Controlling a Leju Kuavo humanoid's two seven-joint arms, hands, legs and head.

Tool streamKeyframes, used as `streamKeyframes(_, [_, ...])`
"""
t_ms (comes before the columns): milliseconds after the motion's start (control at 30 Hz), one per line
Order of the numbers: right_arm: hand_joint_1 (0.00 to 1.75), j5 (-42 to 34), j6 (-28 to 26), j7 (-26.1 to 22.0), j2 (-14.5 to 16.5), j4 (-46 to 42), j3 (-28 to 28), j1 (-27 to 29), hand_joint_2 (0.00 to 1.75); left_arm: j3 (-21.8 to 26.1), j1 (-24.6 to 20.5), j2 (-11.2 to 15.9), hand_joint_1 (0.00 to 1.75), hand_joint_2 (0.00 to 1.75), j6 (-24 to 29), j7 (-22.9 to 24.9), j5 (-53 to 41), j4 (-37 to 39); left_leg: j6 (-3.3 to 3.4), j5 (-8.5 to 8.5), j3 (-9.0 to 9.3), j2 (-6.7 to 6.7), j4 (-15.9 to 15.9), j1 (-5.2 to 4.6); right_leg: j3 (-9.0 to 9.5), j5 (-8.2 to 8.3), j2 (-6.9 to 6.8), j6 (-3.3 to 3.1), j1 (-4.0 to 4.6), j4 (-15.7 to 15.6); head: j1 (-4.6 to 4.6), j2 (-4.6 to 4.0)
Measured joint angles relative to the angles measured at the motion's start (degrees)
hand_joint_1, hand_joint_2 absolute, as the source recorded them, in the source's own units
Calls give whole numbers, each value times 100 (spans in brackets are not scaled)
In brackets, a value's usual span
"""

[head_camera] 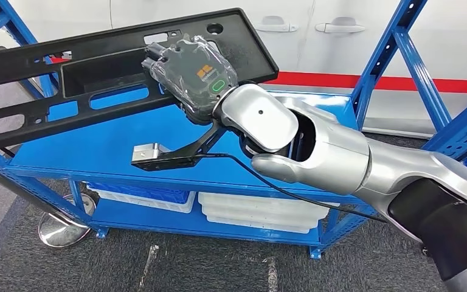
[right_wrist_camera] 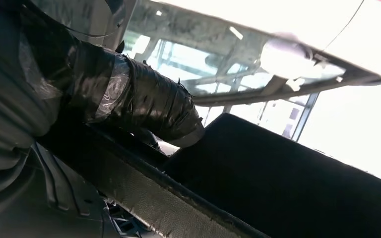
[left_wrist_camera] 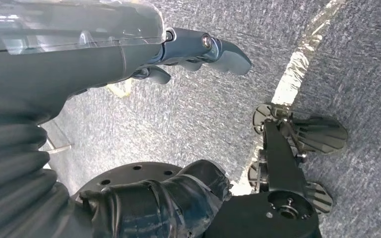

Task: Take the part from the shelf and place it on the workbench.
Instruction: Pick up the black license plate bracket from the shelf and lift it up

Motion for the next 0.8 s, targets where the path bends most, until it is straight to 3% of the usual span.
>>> streamKeyframes(100, [175, 260, -85, 37, -63, -59, 0, 45, 175, 0, -19, 6, 0, 175, 9, 12, 1, 1, 152, 205, 298, 36, -479, 46, 17, -74, 4, 69, 8, 55, 20, 1])
streamKeyframes(200, [175, 544, -162, 54, -132, -100, 1, 74, 175, 0, -37, 6, 0, 175, -1, 40, -2, 1, 167, 262, 421, 63, -640, 108, -464, -447, 4, 165, -65, 970, 75, 0])
streamKeyframes(233, [175, 591, -169, 59, -148, -110, 1, 100, 175, 0, -39, 6, 0, 175, -12, 49, -6, 1, 139, 238, 424, 60, -620, 135, -591, -464, -2, 216, -112, 1164, 87, 1])
streamKeyframes(267, [175, 619, -171, 68, -160, -117, 1, 130, 175, 0, -39, 5, 0, 175, -26, 56, -10, 1, 95, 199, 423, 52, -578, 174, -621, -376, -13, 278, -168, 1154, 88, 1])
streamKeyframes(367, [175, 703, -184, 122, -198, -129, 1, 182, 175, 0, -31, 20, 0, 175, -50, 85, -19, 7, -125, -20, 347, 16, -269, 315, -289, 54, -18, 503, -315, 370, 113, 0])
streamKeyframes(433, [175, 743, -213, 144, -231, -150, 0, 222, 175, -1, -26, 28, 0, 175, -44, 108, -24, 20, -265, -156, 258, -10, -57, 348, -211, 30, 35, 442, -312, 211, 133, 1])
streamKeyframes(500, [175, 758, -232, 142, -258, -167, 1, 288, 175, -2, -14, 10, 0, 175, -36, 122, -32, 27, -325, -188, 237, -32, -31, 356, -254, -35, 60, 256, -272, 303, 127, 2])
streamKeyframes(533, [175, 777, -233, 132, -270, -169, 2, 316, 175, -2, -10, 3, 0, 175, -30, 123, -36, 27, -333, -203, 242, -25, -36, 364, -256, -48, 58, 201, -263, 310, 113, 2])
streamKeyframes(600, [175, 848, -232, 93, -281, -174, 2, 336, 175, -2, -18, -3, 0, 175, -5, 125, -55, 27, -305, -352, 119, 6, 218, 356, -243, -56, 60, 119, -250, 306, 99, 2])
streamKeyframes(700, [175, 934, -228, -43, -290, -178, 2, 359, 175, -4, -32, -1, 0, 175, 26, 125, -88, 27, -211, -786, -486, 28, 1333, 253, -209, -84, 57, 52, -197, 294, 93, 2])
streamKeyframes(733, [175, 945, -227, -116, -295, -178, 2, 377, 175, -4, -31, -1, 0, 175, 31, 125, -98, 27, -169, -824, -668, 28, 1611, 209, -190, -101, 57, 28, -165, 294, 93, 2])
streamKeyframes(767, [175, 963, -227, -185, -300, -179, 2, 397, 175, -4, -30, -2, 0, 175, 36, 126, -110, 27, -113, -755, -766, 28, 1702, 167, -164, -120, 58, 6, -127, 294, 93, 2])
streamKeyframes(800, [175, 995, -225, -239, -303, -185, 2, 410, 175, -4, -30, -2, 0, 175, 44, 126, -120, 27, -38, -574, -753, 26, 1560, 120, -129, -142, 61, -12, -88, 293, 95, 1])
